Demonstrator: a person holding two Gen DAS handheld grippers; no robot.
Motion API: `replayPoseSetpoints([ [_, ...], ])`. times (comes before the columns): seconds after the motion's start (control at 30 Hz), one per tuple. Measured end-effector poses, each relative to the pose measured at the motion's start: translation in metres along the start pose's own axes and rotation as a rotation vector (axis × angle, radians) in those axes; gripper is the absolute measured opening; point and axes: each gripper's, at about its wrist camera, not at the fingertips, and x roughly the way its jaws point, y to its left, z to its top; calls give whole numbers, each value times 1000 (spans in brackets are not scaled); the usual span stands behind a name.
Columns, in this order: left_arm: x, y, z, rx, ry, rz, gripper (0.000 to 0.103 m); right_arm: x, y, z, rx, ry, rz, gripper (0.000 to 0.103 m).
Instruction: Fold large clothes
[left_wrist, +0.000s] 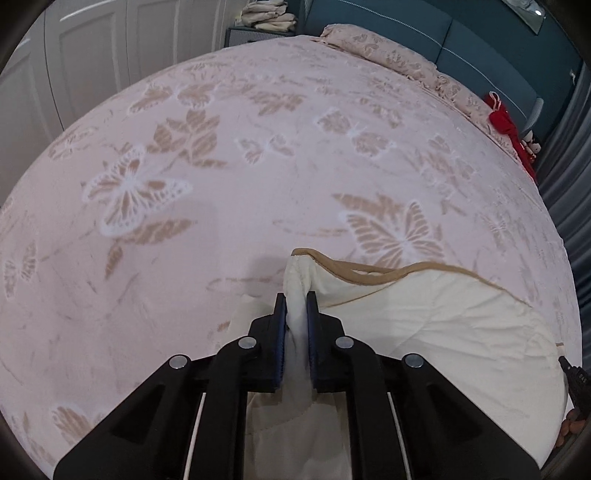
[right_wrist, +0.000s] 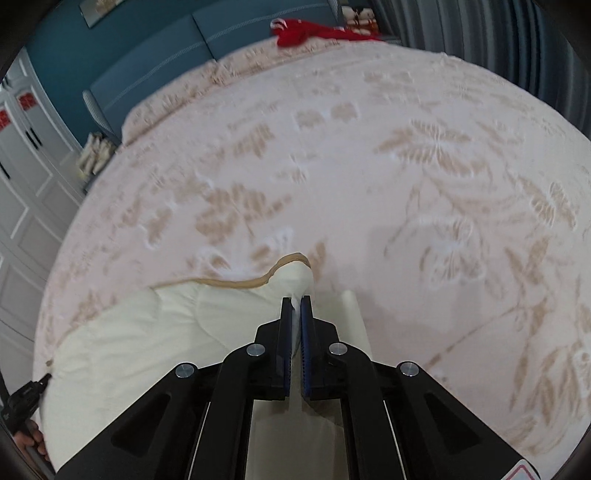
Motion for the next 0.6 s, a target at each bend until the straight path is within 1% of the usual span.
replayPoseSetpoints([
  [0.1,10,0,-7,15,-14,14,12,14,-2,-9,-19,14,-15,4],
  [0.2,18,-3,-14,29,-48,37,13,20,1,-16,-55,-7,-42,4],
  [0.3,20,-3,-16,22,-72,34,15,23,4,-20,-71,-29,-61,4],
  [0.43,23,1,-18,-2,-99,12,16,26,-1,-23,-49,-50,-41,4],
  [0.5,24,-1,-18,3,-105,24,17,25,-3,-23,-34,-63,-34,4],
  [0.57,22,-4,-16,17,-101,42,17,24,-1,-23,-38,-66,-30,7],
  [0.6,19,-5,-14,23,-92,51,19,22,-1,-21,-39,-59,-24,8],
])
